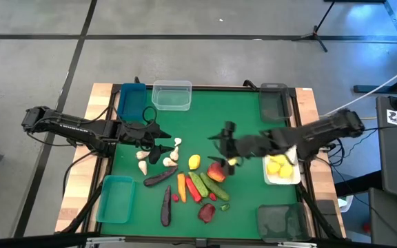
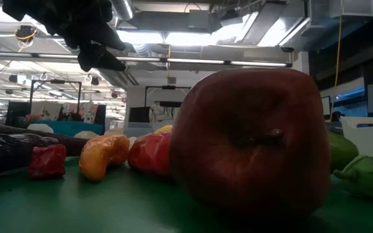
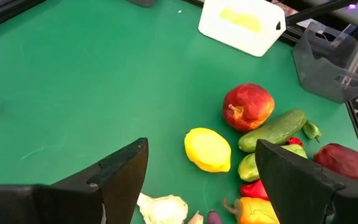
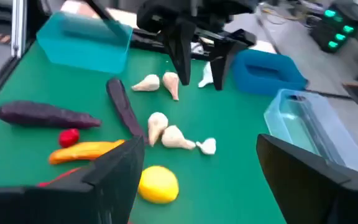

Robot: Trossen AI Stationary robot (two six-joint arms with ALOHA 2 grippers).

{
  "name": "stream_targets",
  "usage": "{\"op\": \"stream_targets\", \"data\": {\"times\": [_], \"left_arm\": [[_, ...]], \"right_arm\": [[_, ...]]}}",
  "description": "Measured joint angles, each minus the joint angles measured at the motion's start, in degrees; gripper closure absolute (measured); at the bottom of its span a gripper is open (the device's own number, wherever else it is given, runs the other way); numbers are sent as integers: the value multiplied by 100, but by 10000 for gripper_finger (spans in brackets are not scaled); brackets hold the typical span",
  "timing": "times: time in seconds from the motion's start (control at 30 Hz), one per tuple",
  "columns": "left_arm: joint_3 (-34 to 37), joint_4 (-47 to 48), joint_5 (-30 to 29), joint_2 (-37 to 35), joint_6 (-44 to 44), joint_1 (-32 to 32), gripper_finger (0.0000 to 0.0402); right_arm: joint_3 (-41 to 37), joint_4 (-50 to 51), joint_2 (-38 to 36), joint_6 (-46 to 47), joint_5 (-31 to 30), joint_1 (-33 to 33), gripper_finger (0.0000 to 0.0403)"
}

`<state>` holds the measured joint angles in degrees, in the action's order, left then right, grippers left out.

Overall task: Sort produce into baskets
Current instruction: Put the yellow lemon into the white bin

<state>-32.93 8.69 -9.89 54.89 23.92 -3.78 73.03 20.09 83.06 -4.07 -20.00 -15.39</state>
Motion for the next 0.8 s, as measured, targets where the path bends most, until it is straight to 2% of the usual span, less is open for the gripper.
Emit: {"op": "stream_targets", "data": {"times": [0.2, 0.33, 0.6, 0.8], "left_arm": [[0, 144, 0, 0, -57, 1, 112], [-2, 200, 0, 0, -81, 0, 112], [-2, 275, 0, 0, -197, 1, 112], [-2, 258, 0, 0, -192, 5, 112]], "right_arm": [[-9, -472, 885, -669, 1553, 874, 93], [-7, -637, 1521, -849, 2226, 1193, 93], [28, -1197, 2539, -1840, 2943, 1317, 93], [98, -1373, 2866, -2212, 3308, 1313, 93]]}}
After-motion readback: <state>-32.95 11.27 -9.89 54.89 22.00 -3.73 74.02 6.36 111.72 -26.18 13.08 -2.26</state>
